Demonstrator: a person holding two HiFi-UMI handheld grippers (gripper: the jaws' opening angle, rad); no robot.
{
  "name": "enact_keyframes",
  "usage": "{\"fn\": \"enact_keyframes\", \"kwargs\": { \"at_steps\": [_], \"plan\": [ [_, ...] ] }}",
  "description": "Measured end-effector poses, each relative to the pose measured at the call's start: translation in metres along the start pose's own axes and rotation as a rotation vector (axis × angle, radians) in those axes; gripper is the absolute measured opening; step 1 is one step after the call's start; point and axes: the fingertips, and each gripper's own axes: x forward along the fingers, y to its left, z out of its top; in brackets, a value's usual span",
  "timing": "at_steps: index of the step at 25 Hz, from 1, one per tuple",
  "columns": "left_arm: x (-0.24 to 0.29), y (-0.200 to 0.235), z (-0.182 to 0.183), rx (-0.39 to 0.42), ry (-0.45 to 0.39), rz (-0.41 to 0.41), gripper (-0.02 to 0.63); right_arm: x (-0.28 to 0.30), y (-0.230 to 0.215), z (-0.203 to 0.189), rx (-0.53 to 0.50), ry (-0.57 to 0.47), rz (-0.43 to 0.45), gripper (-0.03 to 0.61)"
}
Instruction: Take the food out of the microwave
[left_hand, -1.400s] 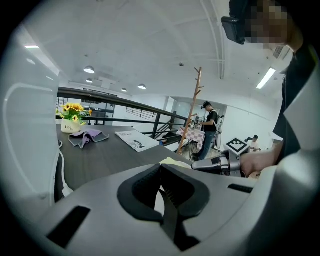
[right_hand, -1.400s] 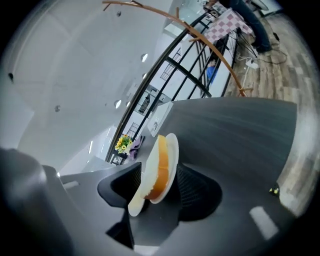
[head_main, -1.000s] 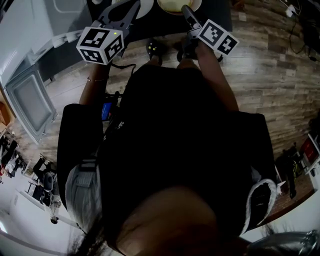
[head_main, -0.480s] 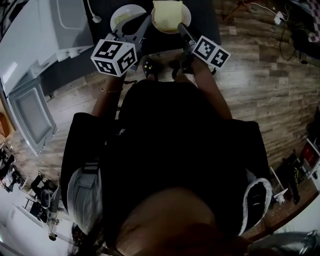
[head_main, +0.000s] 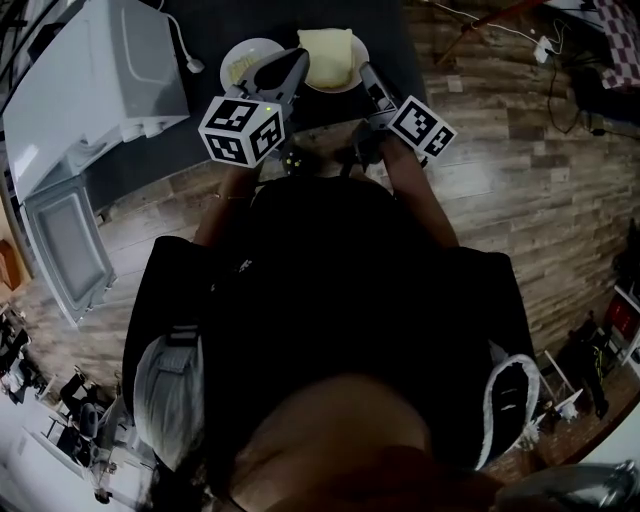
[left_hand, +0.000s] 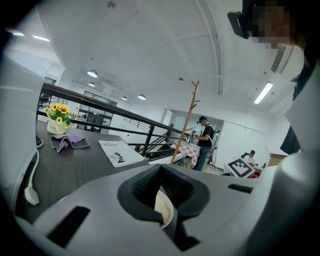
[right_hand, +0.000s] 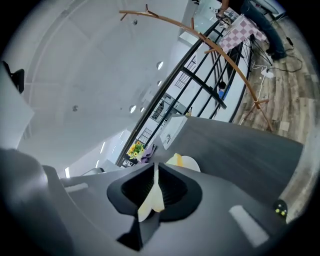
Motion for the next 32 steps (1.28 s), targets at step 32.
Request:
{"fn": "enact_keyframes", "kwargs": {
  "at_steps": [32],
  "plan": [
    [0.007, -0.027, 0.009, 0.146, 0.011, -0.003, 0.008, -0.019, 0.131, 0.044, -0.453, -0.075, 0.434, 0.000]
  ]
}}
